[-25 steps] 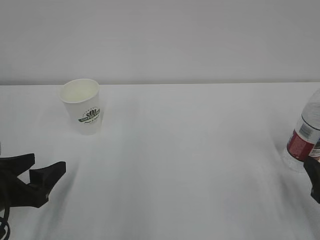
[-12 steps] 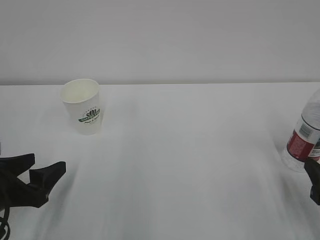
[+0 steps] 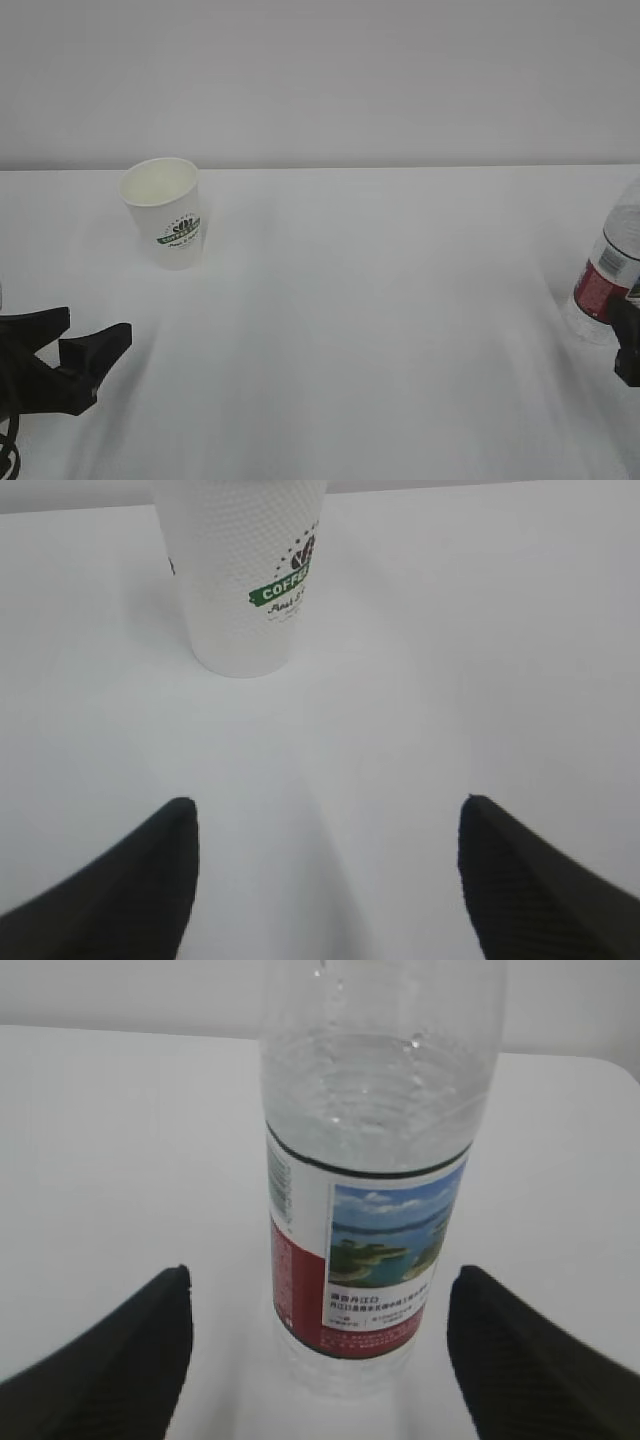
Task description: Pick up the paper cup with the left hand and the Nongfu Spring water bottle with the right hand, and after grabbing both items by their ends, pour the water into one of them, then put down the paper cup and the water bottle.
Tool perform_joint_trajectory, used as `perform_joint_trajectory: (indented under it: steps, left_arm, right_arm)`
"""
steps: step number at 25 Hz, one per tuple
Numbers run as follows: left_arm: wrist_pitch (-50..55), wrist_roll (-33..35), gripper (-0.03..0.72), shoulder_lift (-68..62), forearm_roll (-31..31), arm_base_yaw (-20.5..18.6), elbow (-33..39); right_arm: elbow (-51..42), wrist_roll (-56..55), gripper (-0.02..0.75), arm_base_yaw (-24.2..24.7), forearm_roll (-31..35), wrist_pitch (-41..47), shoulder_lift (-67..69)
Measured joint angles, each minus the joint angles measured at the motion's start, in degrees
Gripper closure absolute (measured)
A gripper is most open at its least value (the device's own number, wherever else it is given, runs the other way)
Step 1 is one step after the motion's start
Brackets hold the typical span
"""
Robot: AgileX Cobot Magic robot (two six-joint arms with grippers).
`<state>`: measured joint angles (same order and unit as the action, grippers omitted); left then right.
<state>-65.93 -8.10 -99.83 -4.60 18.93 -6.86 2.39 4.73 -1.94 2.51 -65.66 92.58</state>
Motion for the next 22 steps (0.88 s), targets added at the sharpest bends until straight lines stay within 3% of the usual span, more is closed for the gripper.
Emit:
perform_joint_trajectory:
  steps: [22]
  left_arm:
    - [0.0, 0.0, 0.101, 0.0, 0.0, 0.0, 0.0]
  right_arm:
    - [6.6, 0.2, 0.143, 0.0, 1.5, 0.0, 5.4]
